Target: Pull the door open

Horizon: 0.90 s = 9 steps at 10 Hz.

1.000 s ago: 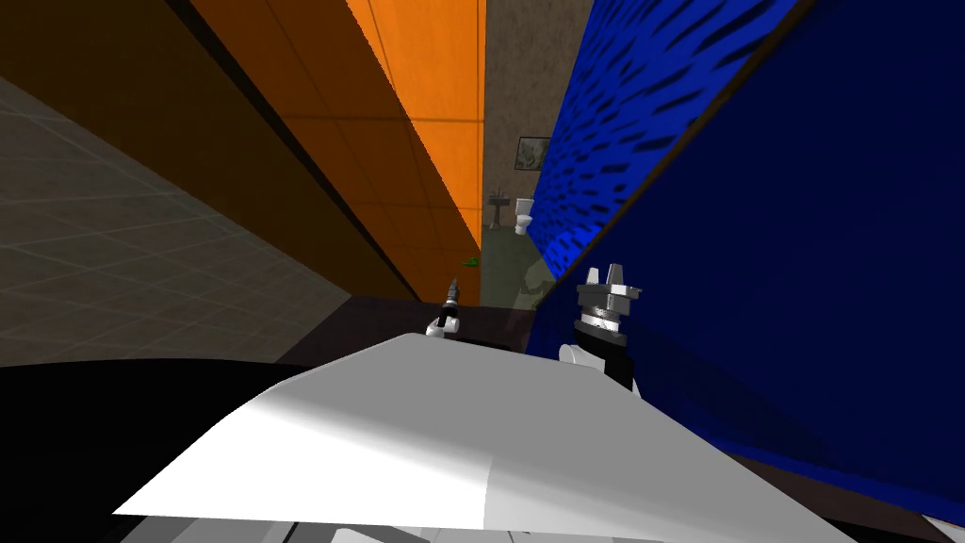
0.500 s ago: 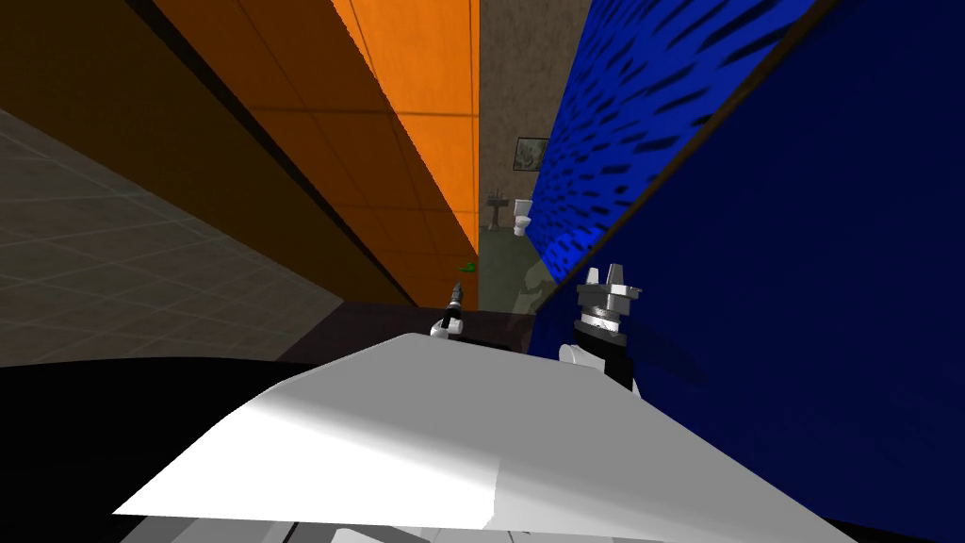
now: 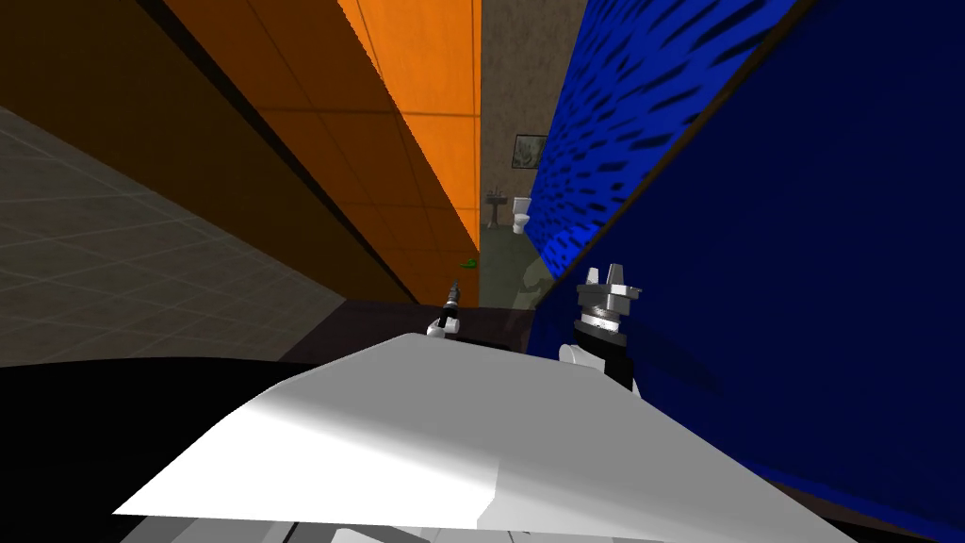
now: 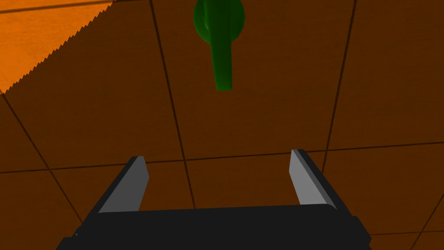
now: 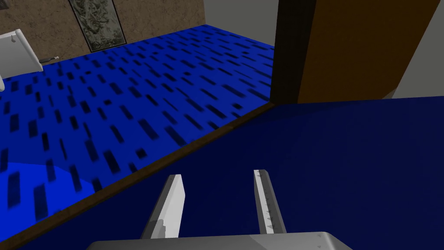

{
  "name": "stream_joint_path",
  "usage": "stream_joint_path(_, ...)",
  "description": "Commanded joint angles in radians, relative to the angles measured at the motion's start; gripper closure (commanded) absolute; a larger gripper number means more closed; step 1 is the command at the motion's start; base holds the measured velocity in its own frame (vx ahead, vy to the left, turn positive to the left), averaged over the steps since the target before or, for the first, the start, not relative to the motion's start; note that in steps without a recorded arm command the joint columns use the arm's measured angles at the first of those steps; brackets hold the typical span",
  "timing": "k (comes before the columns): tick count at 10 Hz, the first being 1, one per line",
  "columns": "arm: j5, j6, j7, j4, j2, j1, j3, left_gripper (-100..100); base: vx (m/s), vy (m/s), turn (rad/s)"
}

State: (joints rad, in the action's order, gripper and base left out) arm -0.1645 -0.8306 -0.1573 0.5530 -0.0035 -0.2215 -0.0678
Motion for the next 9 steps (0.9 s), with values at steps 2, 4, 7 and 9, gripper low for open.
stream_joint_path(2, -0.005, 0.006, 0.003, -0.009, 0.046, -0.003, -0.010, -100, -0.149, 0.015, -0.044)
stream_joint_path(4, -0.005, 0.007, 0.005, -0.012, 0.072, -0.002, -0.014, -100, -0.029, 0.012, -0.025)
stream_joint_path(7, -0.003, 0.008, 0.008, -0.015, 0.093, -0.001, -0.018, -100, 0.018, 0.012, -0.027)
stream_joint_path(9, 0.001, 0.003, 0.019, -0.022, 0.131, 0.003, -0.032, -100, 0.043, 0.024, -0.168)
